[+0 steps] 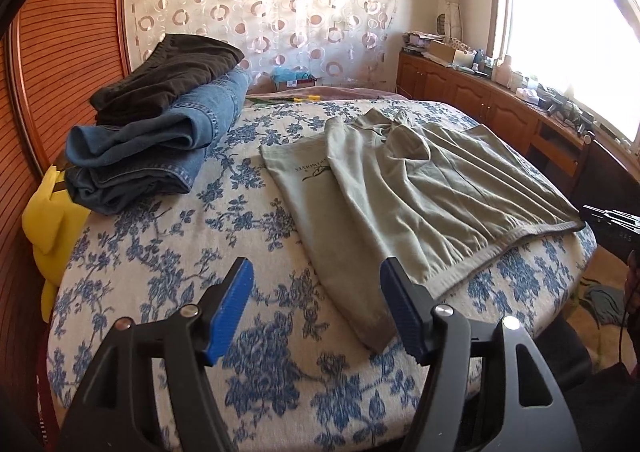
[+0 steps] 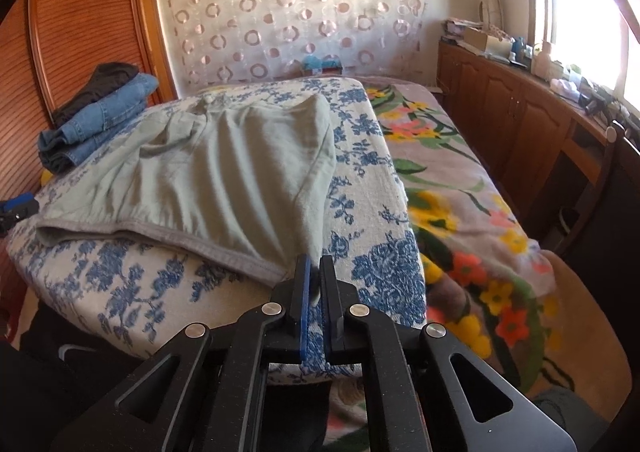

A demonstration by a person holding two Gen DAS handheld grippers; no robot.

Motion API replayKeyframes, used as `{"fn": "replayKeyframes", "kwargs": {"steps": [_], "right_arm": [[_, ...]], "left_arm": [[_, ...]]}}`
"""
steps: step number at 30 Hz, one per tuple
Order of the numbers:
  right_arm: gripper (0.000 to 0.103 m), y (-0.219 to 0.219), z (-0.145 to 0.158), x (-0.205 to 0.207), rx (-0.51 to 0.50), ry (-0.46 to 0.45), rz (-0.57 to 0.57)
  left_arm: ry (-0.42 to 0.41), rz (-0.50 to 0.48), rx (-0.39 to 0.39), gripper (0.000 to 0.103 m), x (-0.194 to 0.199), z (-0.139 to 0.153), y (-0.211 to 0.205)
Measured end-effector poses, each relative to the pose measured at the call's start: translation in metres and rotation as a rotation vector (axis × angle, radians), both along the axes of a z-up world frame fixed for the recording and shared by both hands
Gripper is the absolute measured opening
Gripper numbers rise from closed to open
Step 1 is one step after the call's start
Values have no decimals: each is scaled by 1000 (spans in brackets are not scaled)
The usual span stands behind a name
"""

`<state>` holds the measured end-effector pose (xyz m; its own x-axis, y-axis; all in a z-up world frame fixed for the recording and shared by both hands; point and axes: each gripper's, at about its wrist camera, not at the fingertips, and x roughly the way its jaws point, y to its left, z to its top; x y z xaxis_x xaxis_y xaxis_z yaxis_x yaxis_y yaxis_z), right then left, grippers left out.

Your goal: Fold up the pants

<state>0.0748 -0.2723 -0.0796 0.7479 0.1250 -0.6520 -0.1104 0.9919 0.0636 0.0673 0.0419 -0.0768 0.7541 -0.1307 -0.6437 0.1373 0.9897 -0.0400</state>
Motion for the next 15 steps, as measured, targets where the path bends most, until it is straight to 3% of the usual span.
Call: {"fn": "replayKeyframes", "kwargs": {"steps": [3,6,15], "right_arm": [[17,4,7,12,-15,-16,7],[23,8,12,29,-26,-23,20],[30,35,26,99,-63,-43,104]], "left_arm": [[-1,-8,9,66,14,2,-2],[6,-18,6,66,32,2,-4],[22,-24,28,66,77,1,-2]]}}
